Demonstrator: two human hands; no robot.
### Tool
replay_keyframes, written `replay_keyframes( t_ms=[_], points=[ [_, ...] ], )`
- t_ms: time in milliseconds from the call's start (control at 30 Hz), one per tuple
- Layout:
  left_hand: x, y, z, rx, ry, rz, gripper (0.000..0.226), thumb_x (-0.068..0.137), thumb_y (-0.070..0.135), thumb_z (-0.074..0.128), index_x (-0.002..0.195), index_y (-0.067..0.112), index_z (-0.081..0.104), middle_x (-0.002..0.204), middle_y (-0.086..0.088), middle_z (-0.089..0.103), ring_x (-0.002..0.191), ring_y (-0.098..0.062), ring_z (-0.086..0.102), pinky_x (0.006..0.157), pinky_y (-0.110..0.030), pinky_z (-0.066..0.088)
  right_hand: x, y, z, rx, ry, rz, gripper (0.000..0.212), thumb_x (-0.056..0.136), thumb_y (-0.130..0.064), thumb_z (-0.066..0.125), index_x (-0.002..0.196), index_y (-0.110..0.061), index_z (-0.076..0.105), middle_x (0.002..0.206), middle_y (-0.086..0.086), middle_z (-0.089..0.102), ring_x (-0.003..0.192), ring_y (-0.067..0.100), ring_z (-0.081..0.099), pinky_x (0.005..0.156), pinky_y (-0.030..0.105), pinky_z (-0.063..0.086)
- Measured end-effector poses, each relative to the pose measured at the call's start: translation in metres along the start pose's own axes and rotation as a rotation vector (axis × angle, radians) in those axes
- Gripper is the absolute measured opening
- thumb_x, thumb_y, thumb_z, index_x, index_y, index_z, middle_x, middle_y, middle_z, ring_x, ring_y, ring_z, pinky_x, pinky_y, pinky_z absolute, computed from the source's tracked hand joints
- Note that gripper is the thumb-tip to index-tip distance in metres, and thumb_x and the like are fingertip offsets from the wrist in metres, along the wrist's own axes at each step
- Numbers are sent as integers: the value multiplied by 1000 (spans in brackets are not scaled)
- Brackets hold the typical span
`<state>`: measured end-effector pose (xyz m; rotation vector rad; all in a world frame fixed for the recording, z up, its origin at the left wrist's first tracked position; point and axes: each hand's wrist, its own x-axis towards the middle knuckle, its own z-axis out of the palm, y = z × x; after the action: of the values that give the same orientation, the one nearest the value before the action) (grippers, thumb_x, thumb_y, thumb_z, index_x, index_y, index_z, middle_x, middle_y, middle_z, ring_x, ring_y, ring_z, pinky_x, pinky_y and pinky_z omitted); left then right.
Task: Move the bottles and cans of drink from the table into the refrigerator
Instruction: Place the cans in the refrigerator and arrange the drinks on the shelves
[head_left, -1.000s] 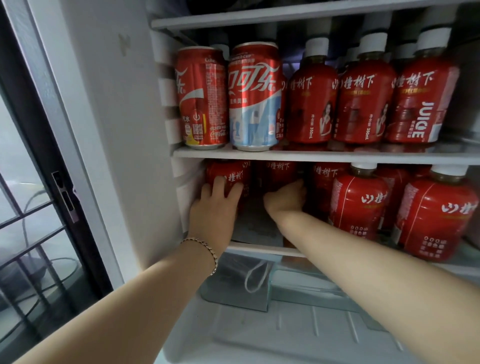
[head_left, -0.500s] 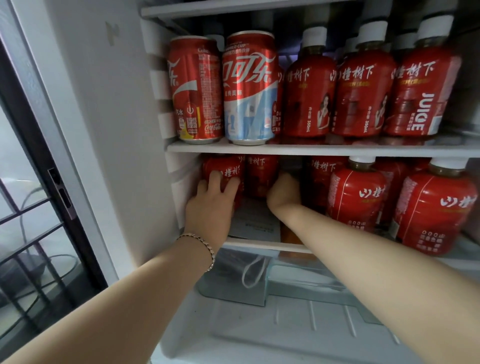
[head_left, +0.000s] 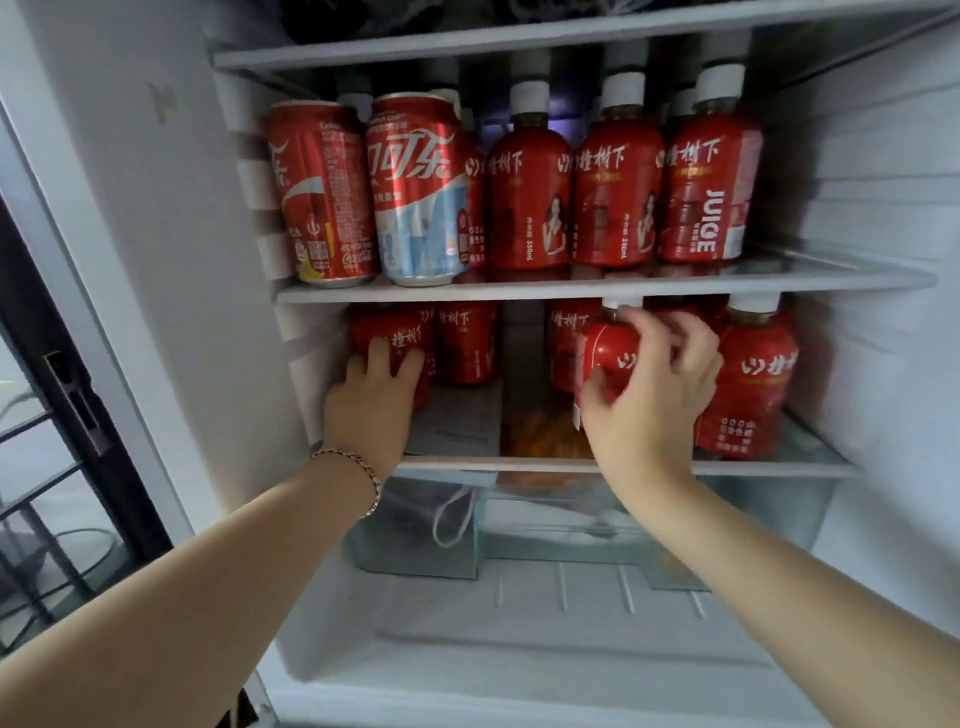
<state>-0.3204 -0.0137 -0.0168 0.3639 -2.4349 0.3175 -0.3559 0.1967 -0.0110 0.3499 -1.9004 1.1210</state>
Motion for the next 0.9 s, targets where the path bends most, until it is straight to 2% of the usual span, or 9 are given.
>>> replay_keyframes(
  t_ms=[100, 167, 233, 400, 500, 567, 733, 833, 900],
  points=[
    [-2, 2, -1, -15, 2, -40, 49, 84, 15, 64, 130, 14, 48, 126, -21, 42, 98, -39, 52, 63, -40, 48, -3, 13, -7, -7, -189, 179, 86, 77, -20, 75, 145, -8, 24, 143, 16, 29, 134, 29, 32, 110, 44, 35],
    [-2, 3, -4, -16, -25, -27, 50, 76, 13, 71, 123, 12, 54, 119, -22, 48, 90, -40, 55, 58, -39, 48, -3, 13, -5, 9, -277, 295, 94, 77, -25, 76, 148, -13, 16, 141, 12, 34, 132, 27, 37, 109, 41, 36],
    [-3, 2, -6, -34, -33, -7, 51, 65, 7, 79, 112, 7, 61, 107, -25, 54, 77, -42, 58, 49, -38, 48, -1, 8, -3, 15, -304, 356, 93, 76, -27, 76, 147, -15, 18, 137, 10, 38, 127, 27, 43, 106, 40, 39],
    [-5, 3, -5, -88, -26, -78, 51, 77, 13, 70, 126, 11, 53, 122, -21, 47, 94, -40, 55, 61, -41, 48, 1, -18, 6, -18, -597, 254, 84, 76, -35, 75, 141, -13, 27, 135, 8, 38, 119, 26, 49, 98, 34, 42],
    [-4, 1, -6, -32, 27, -37, 60, 47, 4, 86, 103, 6, 65, 98, -24, 58, 71, -41, 59, 45, -36, 49, 1, -36, 36, 5, -749, 231, 78, 81, -39, 70, 141, -13, 28, 136, 9, 42, 120, 27, 51, 100, 37, 43],
    [-2, -2, -4, -4, 100, -17, 62, 38, 4, 87, 97, 5, 68, 91, -23, 60, 68, -40, 60, 45, -36, 49, 1, -42, 59, 42, -829, 256, 69, 84, -37, 67, 140, -12, 35, 135, 9, 48, 121, 26, 52, 100, 35, 43],
    [-2, -1, 2, -14, 236, 47, 67, 46, 5, 82, 110, 8, 62, 101, -20, 57, 81, -37, 57, 62, -40, 53, 1, -35, 90, 40, -877, 290, 52, 90, -31, 61, 134, -7, 45, 131, 11, 55, 118, 25, 55, 97, 32, 44],
    [2, -2, 7, -54, 356, 264, 58, 62, 2, 60, 120, 12, 54, 117, -15, 48, 101, -32, 46, 74, -42, 52, 1, -31, 98, 9, -911, 274, 54, 91, -30, 60, 137, -9, 42, 131, 10, 55, 118, 25, 55, 100, 33, 44],
    [5, -2, 5, -4, 331, 433, 59, 66, 2, 46, 122, 13, 59, 127, -16, 53, 114, -35, 48, 79, -42, 50, 1, -28, 95, -62, -941, 242, 55, 93, -21, 56, 143, -10, 33, 137, 12, 48, 121, 25, 51, 103, 35, 42]
  ],
)
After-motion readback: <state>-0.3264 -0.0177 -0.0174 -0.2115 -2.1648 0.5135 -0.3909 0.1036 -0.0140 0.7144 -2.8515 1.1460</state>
